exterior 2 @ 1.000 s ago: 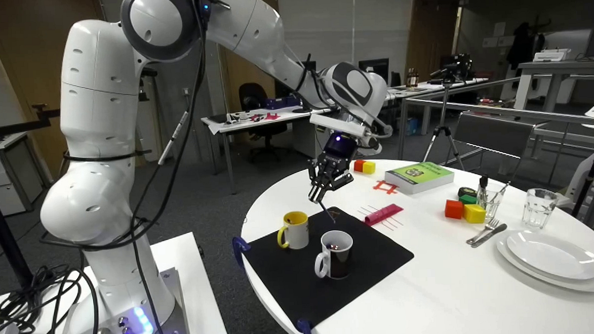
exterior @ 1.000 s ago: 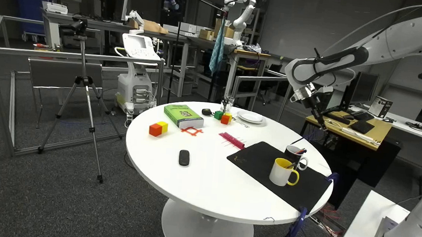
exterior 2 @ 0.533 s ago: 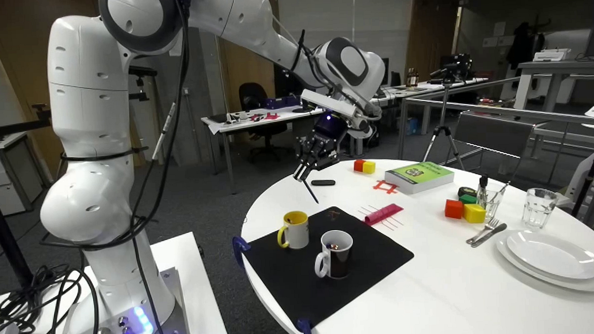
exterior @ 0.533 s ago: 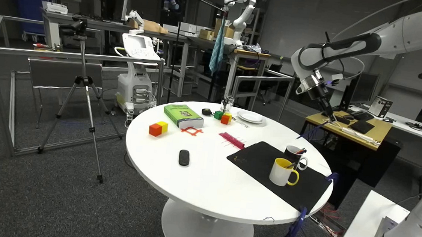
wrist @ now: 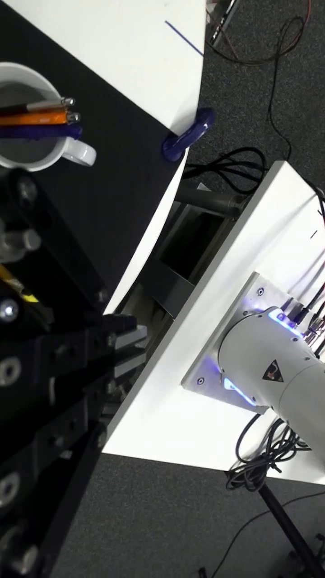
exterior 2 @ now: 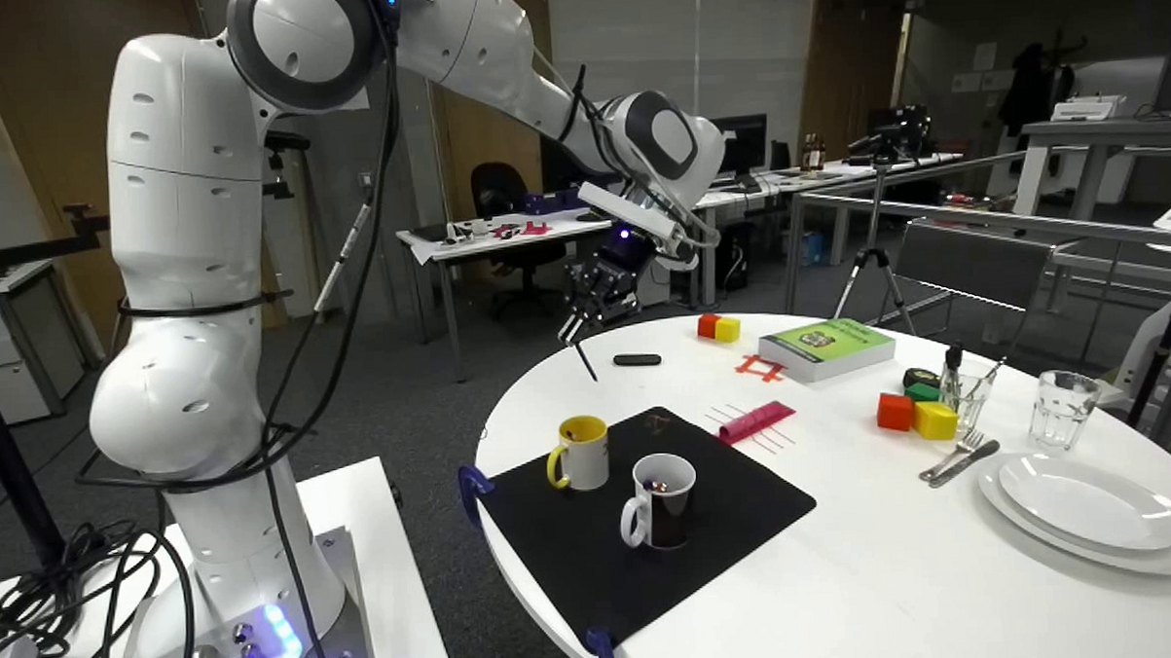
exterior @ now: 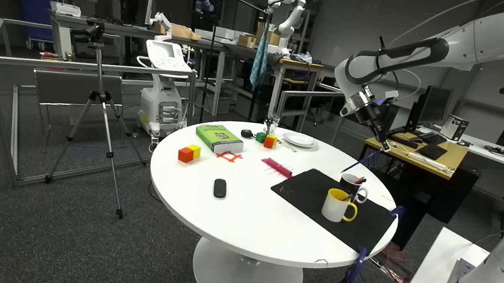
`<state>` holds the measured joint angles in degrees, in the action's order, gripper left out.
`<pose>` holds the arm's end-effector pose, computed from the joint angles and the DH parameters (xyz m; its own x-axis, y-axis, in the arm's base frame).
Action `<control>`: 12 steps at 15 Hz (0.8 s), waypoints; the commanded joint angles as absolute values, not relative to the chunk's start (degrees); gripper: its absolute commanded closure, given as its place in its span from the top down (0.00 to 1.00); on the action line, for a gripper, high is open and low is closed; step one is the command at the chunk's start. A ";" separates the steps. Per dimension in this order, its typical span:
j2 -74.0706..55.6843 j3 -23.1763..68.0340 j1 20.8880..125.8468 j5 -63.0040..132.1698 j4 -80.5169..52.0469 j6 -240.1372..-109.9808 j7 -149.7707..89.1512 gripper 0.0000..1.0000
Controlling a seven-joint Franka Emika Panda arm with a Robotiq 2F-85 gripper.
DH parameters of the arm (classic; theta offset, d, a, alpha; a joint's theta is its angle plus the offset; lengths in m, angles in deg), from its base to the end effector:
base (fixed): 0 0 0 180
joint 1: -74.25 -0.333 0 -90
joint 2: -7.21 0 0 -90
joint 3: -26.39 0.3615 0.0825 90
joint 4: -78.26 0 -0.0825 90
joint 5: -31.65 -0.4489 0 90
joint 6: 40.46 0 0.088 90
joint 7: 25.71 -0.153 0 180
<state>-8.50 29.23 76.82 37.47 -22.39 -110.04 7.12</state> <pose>0.5654 -0.0165 0.3651 0.5504 0.5200 -0.6532 0.4121 -0.8496 -0.3292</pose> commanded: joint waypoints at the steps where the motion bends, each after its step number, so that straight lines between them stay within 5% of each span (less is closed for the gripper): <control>1: -12.30 30.60 75.08 37.15 -18.98 -106.38 5.91 0.02; 12: -20.77 31.39 73.56 39.95 -16.77 -102.95 2.25 0.02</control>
